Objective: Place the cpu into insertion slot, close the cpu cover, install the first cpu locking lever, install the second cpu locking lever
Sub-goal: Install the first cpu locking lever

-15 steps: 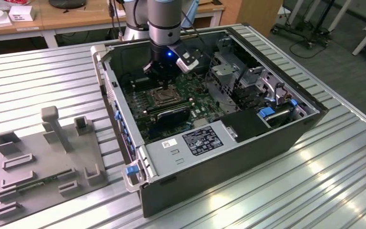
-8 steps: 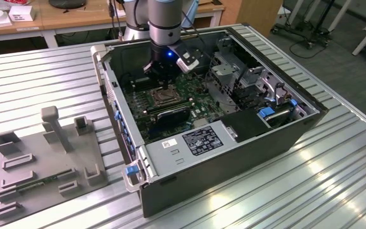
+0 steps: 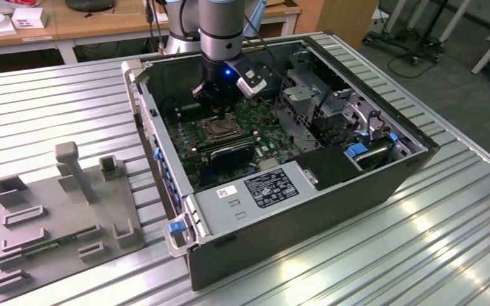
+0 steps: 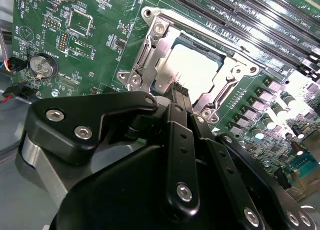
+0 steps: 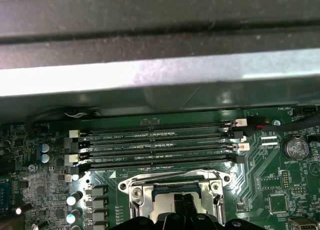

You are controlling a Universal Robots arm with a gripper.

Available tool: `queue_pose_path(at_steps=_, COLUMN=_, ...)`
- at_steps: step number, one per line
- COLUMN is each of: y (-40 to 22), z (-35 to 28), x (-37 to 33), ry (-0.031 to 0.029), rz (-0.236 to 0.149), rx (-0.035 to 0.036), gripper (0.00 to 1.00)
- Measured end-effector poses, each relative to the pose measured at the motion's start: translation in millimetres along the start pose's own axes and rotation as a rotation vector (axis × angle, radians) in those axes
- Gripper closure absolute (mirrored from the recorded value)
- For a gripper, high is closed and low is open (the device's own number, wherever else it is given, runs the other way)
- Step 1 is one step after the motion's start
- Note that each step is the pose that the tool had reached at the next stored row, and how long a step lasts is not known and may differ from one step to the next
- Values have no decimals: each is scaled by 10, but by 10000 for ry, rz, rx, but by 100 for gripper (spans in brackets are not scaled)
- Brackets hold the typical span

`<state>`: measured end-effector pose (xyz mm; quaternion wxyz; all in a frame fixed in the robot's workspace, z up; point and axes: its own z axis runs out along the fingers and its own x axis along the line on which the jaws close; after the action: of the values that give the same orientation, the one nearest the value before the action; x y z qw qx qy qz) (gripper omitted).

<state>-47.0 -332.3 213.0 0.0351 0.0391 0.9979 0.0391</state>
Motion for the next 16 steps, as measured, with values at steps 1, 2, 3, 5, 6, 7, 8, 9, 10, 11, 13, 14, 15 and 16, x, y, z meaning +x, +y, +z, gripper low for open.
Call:
queue_pose_path(at_steps=1, y=0, z=-1, x=0, ry=15, rz=2, rx=3, gripper=90)
queue_pose_path(at_steps=2, y=0, z=-1, x=1, ry=18, rz=3, rx=2, gripper=90)
queue_pose_path(at_steps=3, y=0, z=0, x=1, ry=18, rz=2, rx=2, gripper=90)
queue_pose_path(at_steps=5, y=0, z=0, x=1, ry=19, rz=3, rx=2, gripper=90)
queue_pose_path(at_steps=6, y=0, z=0, x=1, ry=19, rz=3, rx=2, gripper=90)
queue_pose_path(at_steps=7, y=-1, z=0, x=0, ry=20, rz=2, rx=2, gripper=90)
queue_pose_path(at_steps=8, y=-1, z=0, x=1, ry=20, rz=3, rx=2, gripper=90)
queue_pose_path(at_steps=9, y=-1, z=0, x=1, ry=20, rz=3, rx=0, gripper=90)
queue_pose_path(at_steps=10, y=-5, z=0, x=0, ry=20, rz=1, rx=-1, gripper=90)
queue_pose_path(at_steps=11, y=-11, z=0, x=-1, ry=20, rz=1, rx=0, gripper=90)
queue_pose_path(at_steps=13, y=-28, z=-2, x=-2, ry=20, rz=2, rx=1, gripper=90)
queue_pose_path(at_steps=14, y=-36, z=-3, x=-2, ry=20, rz=2, rx=1, gripper=90)
queue_pose_path(at_steps=15, y=-42, z=-3, x=-3, ry=20, rz=3, rx=1, gripper=90)
queue_pose_path(at_steps=16, y=-46, z=-3, x=-3, ry=20, rz=2, rx=1, gripper=90)
